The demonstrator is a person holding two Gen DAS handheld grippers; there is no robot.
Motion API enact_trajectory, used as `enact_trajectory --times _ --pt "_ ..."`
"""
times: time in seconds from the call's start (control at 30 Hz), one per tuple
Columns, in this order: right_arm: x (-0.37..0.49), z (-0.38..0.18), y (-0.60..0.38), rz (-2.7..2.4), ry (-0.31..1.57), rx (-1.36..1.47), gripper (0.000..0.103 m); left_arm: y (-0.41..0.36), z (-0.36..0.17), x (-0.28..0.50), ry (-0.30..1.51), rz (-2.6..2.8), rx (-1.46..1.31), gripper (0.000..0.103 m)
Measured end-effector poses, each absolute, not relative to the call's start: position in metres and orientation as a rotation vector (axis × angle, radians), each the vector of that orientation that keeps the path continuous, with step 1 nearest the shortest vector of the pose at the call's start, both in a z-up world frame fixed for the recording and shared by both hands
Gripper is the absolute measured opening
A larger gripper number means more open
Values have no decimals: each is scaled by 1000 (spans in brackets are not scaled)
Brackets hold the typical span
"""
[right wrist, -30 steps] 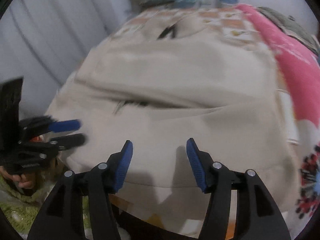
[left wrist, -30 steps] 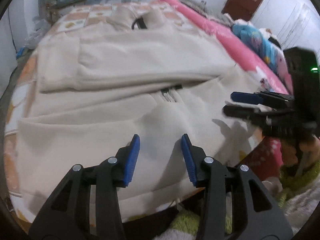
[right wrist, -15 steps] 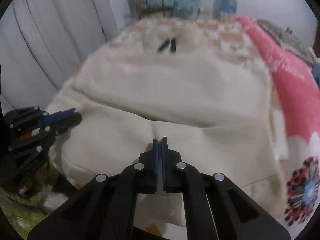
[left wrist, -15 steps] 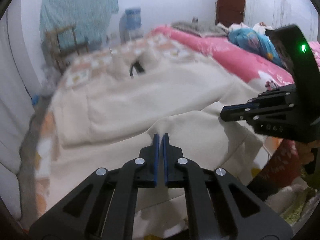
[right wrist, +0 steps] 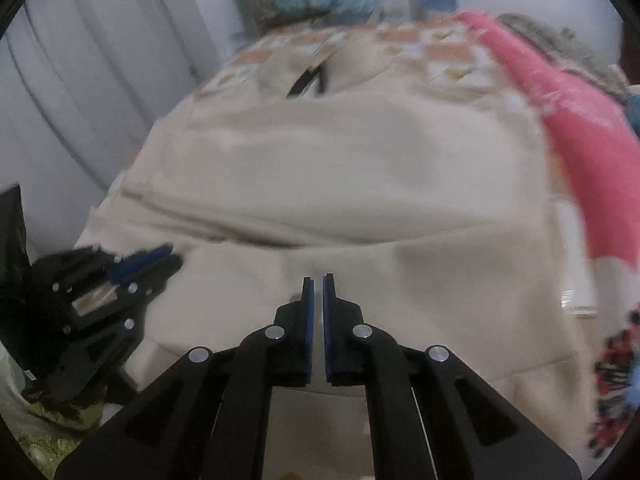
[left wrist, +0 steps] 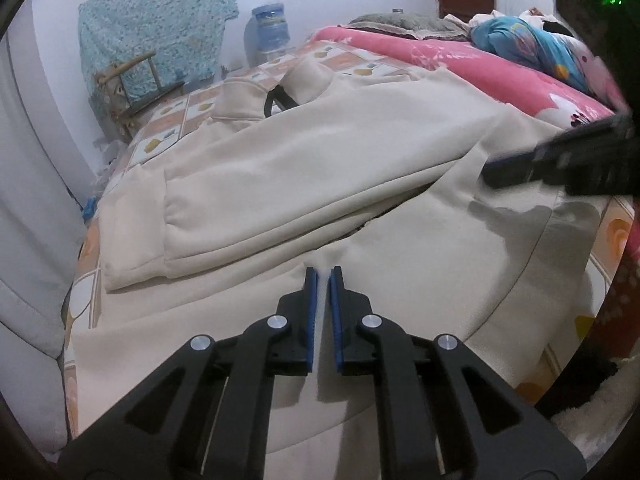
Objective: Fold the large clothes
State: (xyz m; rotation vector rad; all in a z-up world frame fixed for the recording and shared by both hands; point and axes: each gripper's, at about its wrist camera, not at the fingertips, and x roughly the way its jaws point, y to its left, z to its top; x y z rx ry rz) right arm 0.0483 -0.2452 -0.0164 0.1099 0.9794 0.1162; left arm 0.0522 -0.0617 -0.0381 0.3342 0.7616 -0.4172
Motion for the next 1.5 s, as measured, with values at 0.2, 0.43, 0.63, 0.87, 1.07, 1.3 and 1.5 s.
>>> enact_trajectory --times 0.2,0.43,0.63,0.87,1.07,1.3,1.5 --pt "44 -24 -292 -146 989 34 5 -61 -39 54 762 -423 323 9" --pt "40 -33 -310 -149 991 139 5 -25 -15 40 740 -405 264 11" --pt "35 -26 -310 -153 948 134 5 45 -33 41 845 -176 239 11" --pt "32 -37 -339 -280 954 43 3 102 -37 55 848 -141 -56 10" --pt "33 -31 -349 -348 941 39 26 101 -39 57 833 -134 -65 10" --pt "18 0 -341 -258 891 147 47 96 -12 47 789 -136 -34 36" --pt "12 9 -268 2 894 52 67 53 1 39 791 -306 2 63"
